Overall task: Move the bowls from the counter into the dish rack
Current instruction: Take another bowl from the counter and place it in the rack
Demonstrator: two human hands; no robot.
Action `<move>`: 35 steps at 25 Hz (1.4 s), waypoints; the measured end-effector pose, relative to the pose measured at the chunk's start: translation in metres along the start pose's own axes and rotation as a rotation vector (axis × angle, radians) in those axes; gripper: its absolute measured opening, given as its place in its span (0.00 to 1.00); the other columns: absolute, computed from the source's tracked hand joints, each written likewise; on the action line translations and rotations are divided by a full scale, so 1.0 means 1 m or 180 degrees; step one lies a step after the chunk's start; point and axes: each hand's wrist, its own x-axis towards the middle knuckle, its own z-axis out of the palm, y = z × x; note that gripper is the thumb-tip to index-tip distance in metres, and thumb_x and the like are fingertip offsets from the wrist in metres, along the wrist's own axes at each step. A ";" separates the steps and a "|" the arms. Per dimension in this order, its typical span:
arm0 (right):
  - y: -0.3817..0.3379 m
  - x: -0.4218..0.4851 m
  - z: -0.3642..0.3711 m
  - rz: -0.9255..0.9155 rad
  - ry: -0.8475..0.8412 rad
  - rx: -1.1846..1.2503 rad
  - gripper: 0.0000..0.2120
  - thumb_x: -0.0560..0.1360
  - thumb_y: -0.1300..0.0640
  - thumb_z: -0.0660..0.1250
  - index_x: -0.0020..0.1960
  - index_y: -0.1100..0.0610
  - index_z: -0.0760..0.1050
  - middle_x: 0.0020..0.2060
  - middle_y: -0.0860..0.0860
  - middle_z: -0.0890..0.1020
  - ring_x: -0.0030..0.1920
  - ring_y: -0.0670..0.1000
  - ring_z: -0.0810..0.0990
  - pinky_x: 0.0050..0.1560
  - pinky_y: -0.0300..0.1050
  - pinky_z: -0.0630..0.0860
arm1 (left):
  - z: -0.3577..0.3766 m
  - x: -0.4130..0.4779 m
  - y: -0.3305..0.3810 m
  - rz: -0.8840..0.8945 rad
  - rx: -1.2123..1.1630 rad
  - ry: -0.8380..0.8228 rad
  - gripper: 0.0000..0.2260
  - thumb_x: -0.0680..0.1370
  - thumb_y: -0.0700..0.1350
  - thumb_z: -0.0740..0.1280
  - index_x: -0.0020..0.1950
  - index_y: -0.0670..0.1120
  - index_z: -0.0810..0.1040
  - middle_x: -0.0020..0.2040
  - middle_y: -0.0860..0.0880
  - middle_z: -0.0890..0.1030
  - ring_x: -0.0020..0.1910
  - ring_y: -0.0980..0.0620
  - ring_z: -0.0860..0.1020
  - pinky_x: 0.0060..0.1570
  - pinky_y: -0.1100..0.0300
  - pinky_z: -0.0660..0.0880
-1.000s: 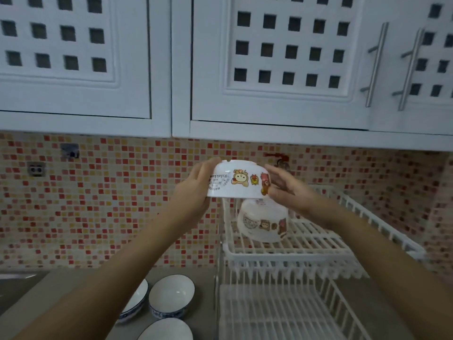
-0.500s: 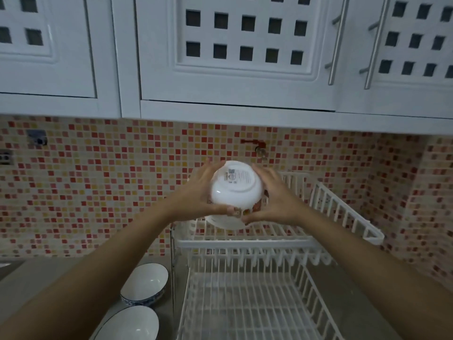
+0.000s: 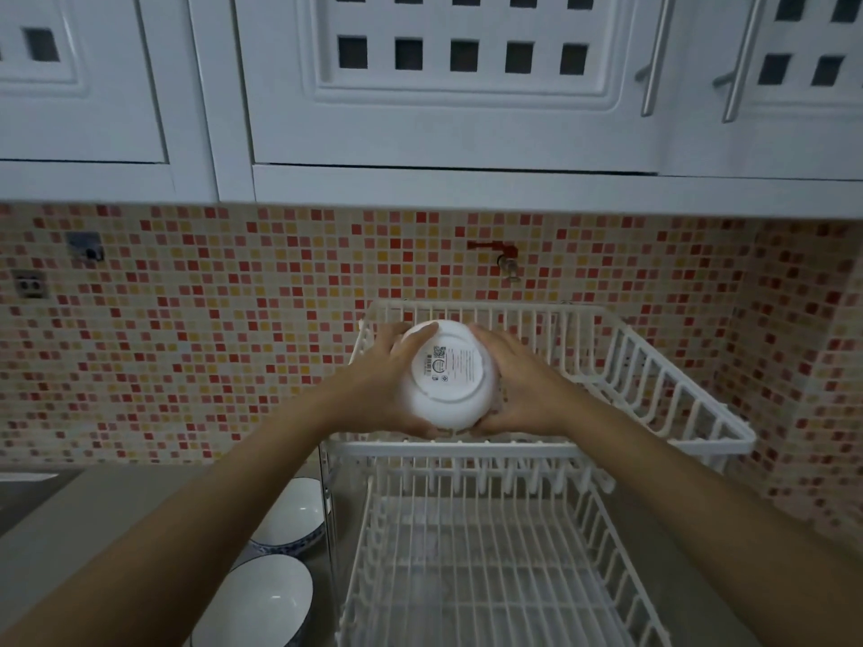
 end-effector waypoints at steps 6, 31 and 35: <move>-0.001 -0.003 -0.001 0.0144 -0.0057 0.0123 0.58 0.61 0.52 0.81 0.77 0.51 0.44 0.74 0.50 0.55 0.74 0.49 0.53 0.72 0.47 0.56 | -0.004 -0.003 0.012 -0.0051 0.0095 -0.0077 0.54 0.66 0.57 0.75 0.77 0.50 0.40 0.78 0.50 0.44 0.77 0.47 0.48 0.73 0.51 0.54; -0.207 0.066 0.108 0.0110 0.1737 -0.0011 0.27 0.79 0.51 0.53 0.75 0.62 0.58 0.75 0.57 0.60 0.76 0.55 0.54 0.74 0.47 0.48 | -0.068 -0.127 -0.114 -0.1045 -0.0402 0.1338 0.24 0.82 0.55 0.45 0.77 0.49 0.51 0.78 0.50 0.55 0.77 0.53 0.53 0.69 0.63 0.48; -0.223 0.076 0.194 0.0562 0.1522 -0.0347 0.29 0.78 0.49 0.56 0.73 0.64 0.60 0.74 0.60 0.62 0.75 0.60 0.58 0.73 0.53 0.54 | -0.044 -0.166 -0.162 -0.1382 -0.0484 0.0954 0.25 0.82 0.54 0.46 0.77 0.46 0.53 0.78 0.48 0.56 0.77 0.51 0.54 0.73 0.58 0.50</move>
